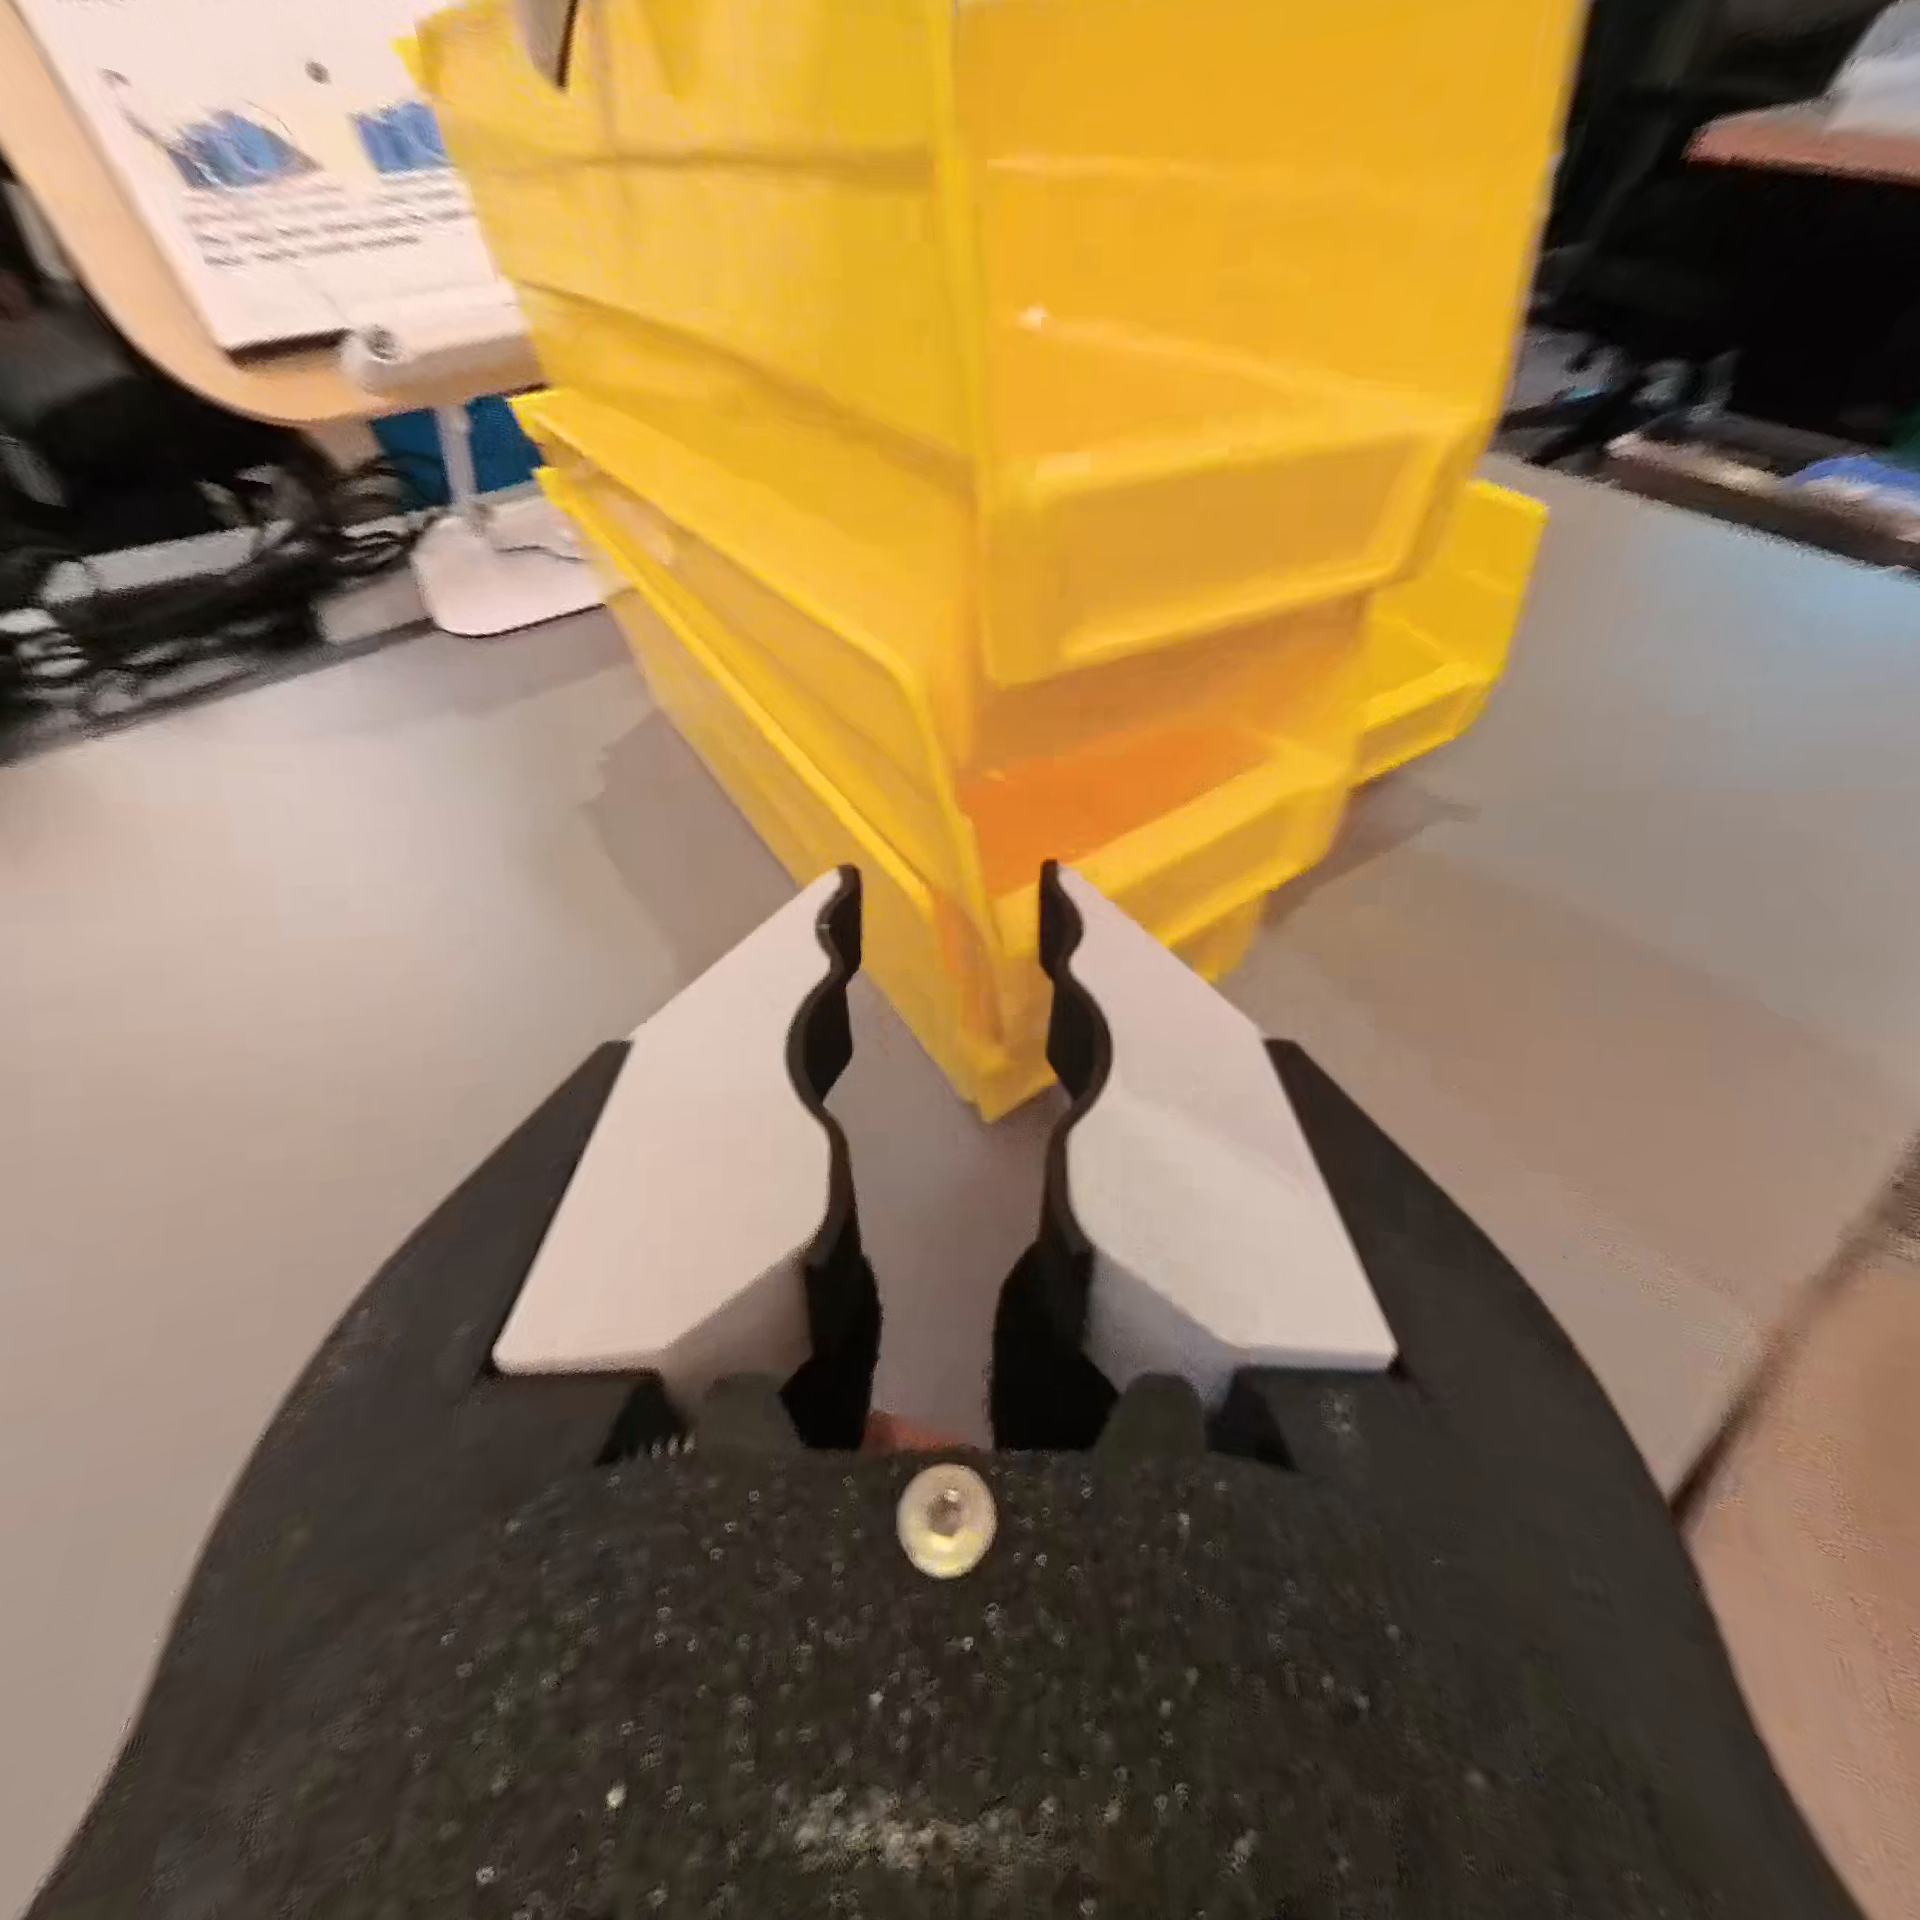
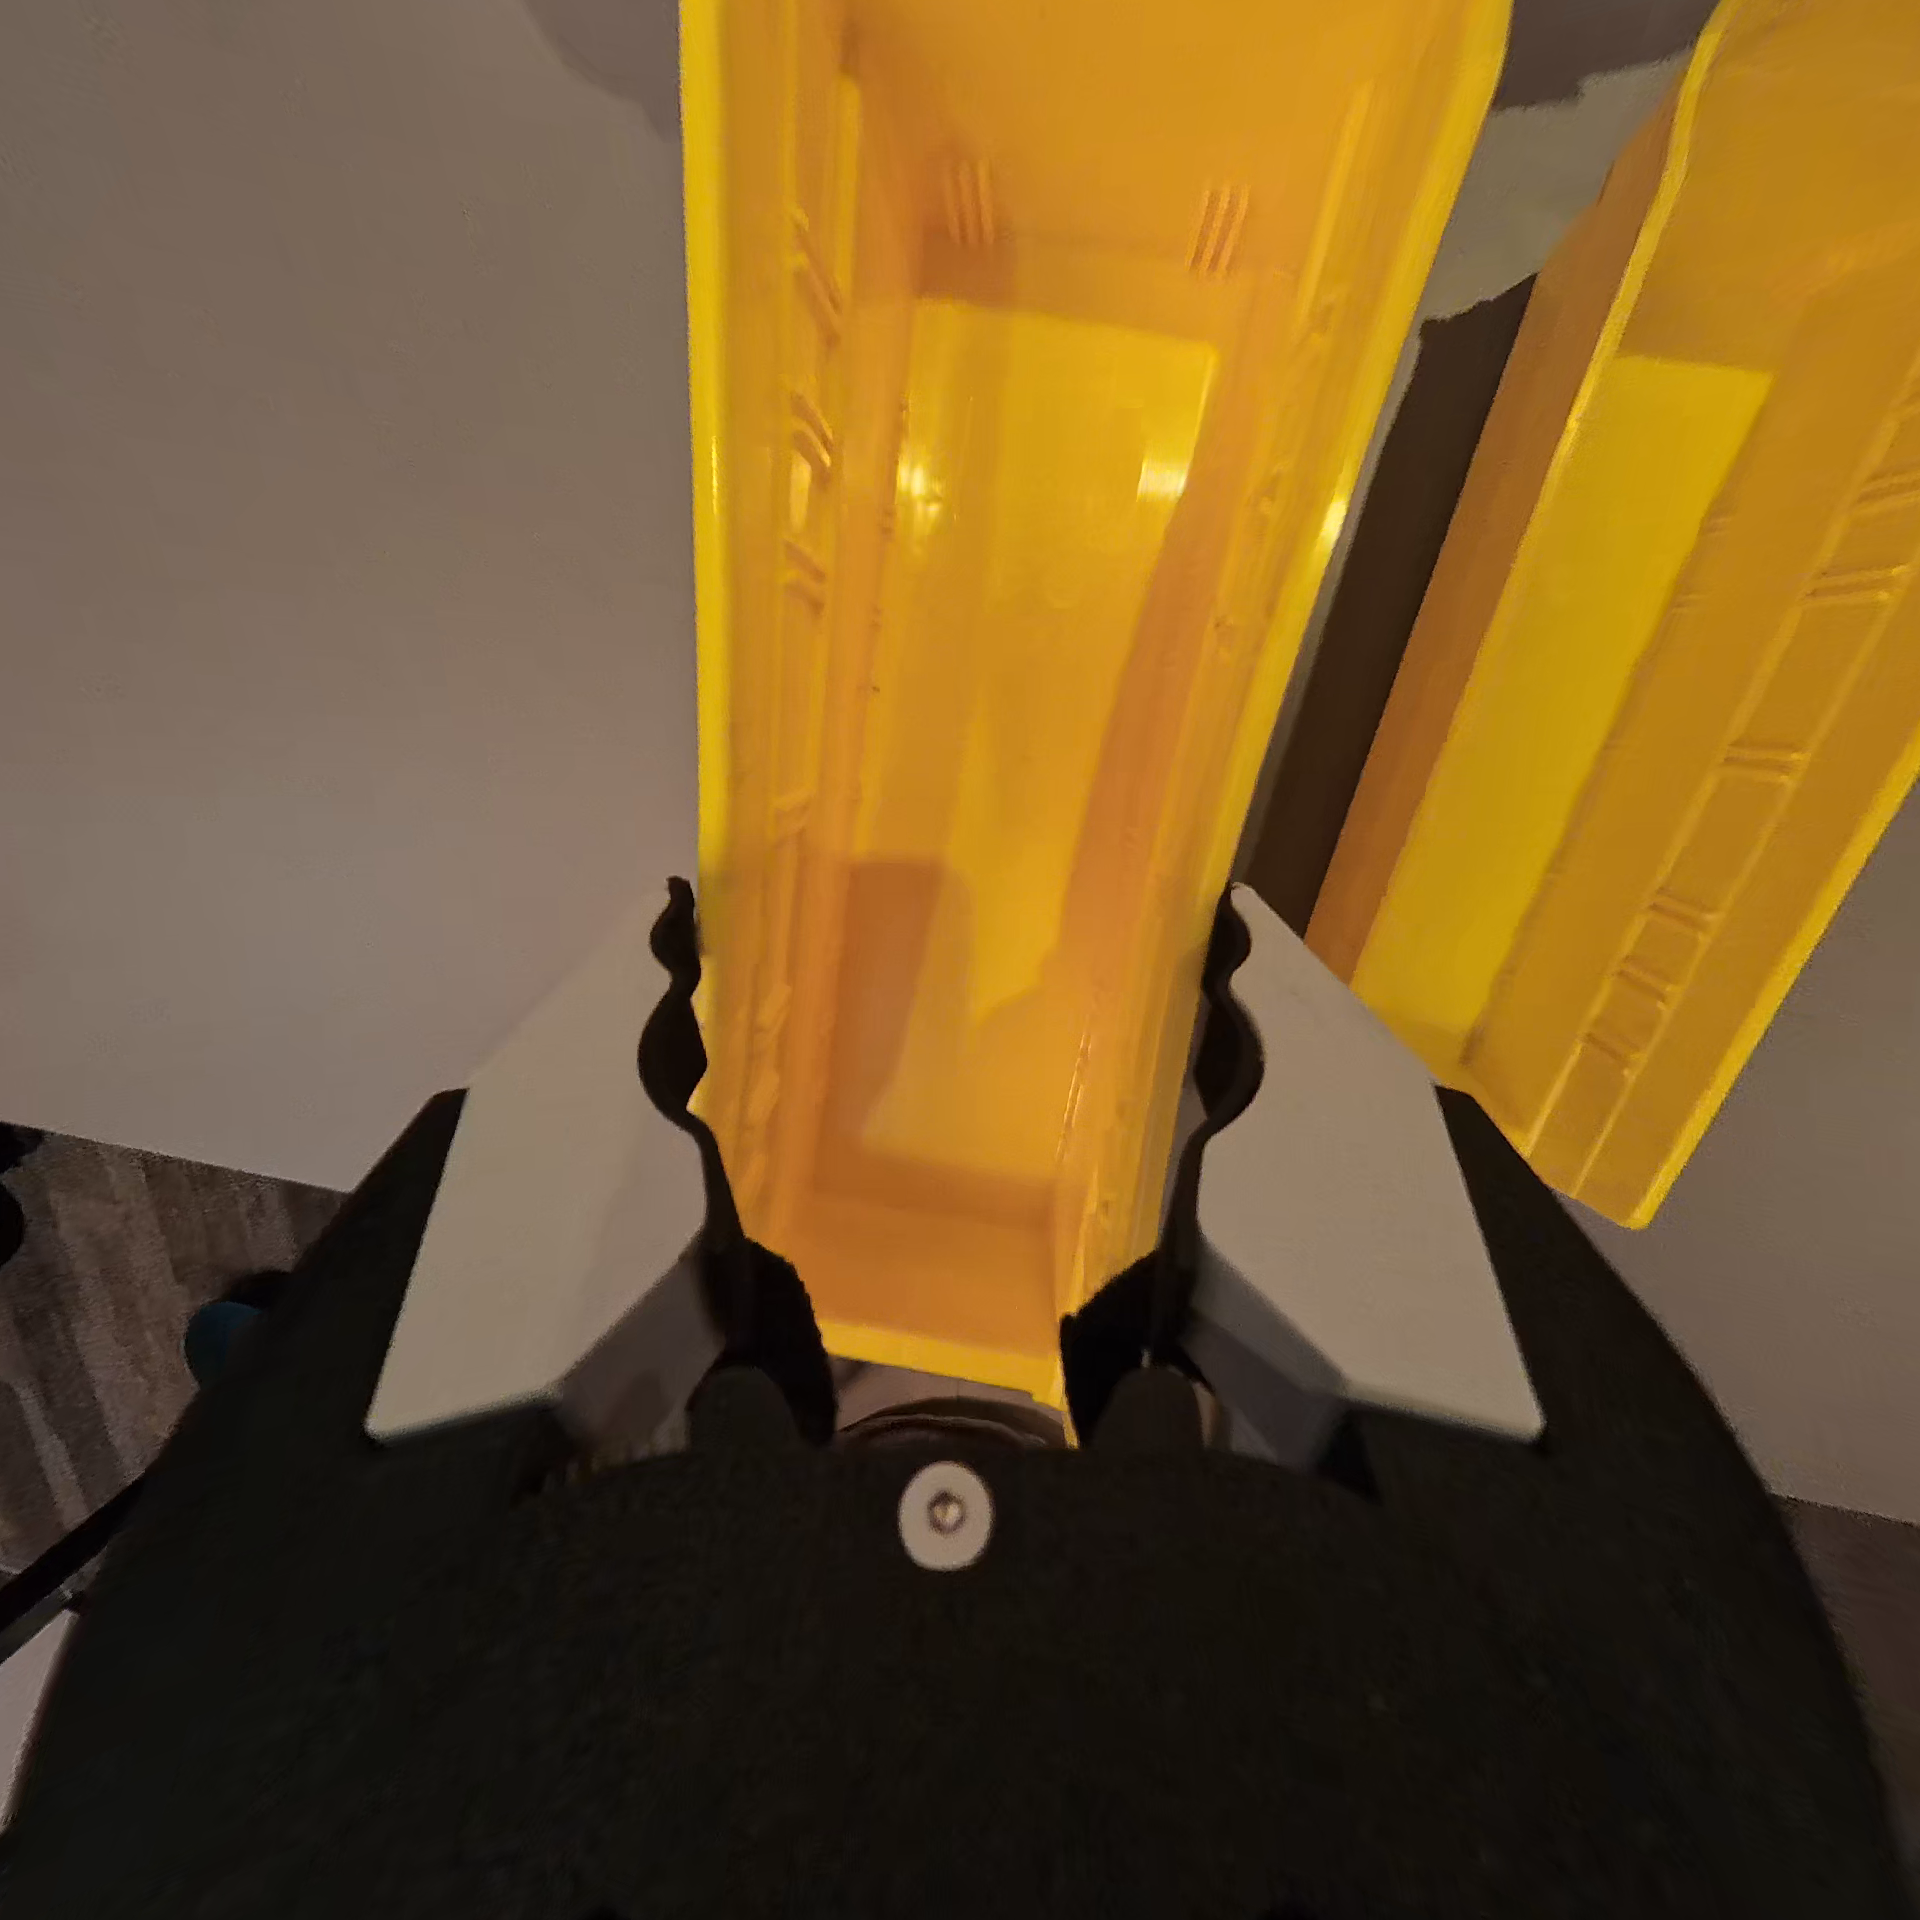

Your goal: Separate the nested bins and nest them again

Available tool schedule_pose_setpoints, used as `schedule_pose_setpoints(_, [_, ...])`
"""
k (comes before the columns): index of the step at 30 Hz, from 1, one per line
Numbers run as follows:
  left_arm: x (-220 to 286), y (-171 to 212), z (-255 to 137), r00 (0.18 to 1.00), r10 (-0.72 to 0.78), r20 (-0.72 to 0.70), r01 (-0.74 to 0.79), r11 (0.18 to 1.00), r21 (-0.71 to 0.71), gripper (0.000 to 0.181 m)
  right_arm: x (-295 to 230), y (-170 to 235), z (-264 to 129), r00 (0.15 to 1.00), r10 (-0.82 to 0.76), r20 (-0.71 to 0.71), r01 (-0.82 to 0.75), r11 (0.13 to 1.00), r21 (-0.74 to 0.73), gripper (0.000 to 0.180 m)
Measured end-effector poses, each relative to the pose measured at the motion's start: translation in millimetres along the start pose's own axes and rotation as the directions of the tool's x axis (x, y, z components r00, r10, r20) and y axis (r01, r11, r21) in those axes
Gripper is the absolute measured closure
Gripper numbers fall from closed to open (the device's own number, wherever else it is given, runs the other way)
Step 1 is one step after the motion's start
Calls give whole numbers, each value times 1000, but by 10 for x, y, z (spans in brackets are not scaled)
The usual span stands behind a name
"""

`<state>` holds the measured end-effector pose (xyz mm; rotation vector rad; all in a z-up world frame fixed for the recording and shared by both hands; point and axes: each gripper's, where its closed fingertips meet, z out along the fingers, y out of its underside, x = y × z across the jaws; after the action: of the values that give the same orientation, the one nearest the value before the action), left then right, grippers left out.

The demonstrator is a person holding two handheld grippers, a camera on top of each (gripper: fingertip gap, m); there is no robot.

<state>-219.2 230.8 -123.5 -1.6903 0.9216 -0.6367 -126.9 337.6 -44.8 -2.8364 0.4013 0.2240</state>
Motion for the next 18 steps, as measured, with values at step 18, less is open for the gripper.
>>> schedule_pose_setpoints(18, [-20,-10,62,999,-13,34,13,1000,-7,171,1313,-195,-1785,997,45,-64,-32,981,191,84])
